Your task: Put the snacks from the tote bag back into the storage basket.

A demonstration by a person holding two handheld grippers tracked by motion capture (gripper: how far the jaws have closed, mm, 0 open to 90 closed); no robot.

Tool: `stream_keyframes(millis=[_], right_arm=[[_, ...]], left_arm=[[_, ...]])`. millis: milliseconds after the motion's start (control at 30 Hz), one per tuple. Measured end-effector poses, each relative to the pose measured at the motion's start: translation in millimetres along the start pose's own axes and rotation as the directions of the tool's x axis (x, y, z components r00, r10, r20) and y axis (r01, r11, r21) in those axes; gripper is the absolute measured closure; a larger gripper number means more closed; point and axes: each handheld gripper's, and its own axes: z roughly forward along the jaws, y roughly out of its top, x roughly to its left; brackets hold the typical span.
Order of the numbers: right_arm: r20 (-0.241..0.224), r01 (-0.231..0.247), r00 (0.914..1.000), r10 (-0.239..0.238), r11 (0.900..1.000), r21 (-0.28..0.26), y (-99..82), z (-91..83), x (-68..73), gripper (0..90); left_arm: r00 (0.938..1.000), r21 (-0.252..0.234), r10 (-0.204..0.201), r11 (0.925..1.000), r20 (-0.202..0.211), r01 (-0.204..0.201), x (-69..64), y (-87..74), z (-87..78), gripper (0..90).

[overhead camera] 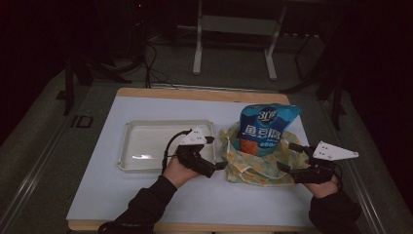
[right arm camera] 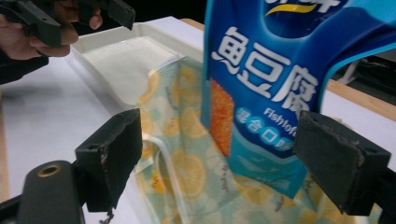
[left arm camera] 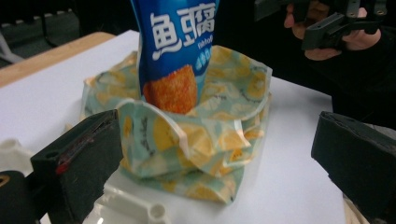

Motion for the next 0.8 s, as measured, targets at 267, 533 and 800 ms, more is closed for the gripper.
stream_keyframes(millis=[267,533,800], right_arm=[[0.011,0.004,0.9999,-0.004,0.9998,0.018,5.7,5.4,-11.0,19.4],[0.039,-0.009,0.9992,0.008,0.9999,0.01,6.7,11.2,-21.3,23.3],[0.093,-0.039,0.9949,0.038,0.9992,0.009,7.1,17.1,-32.9,30.3]], left_arm=[[0.9996,-0.009,0.028,0.9996,-0.004,-0.028,5.5,17.2,17.7,4.4],[0.9995,-0.019,0.028,0.9994,-0.016,-0.028,15.1,32.3,33.0,7.9],[0.9982,-0.035,0.021,0.9991,-0.056,-0.023,24.1,41.9,51.2,20.1]])
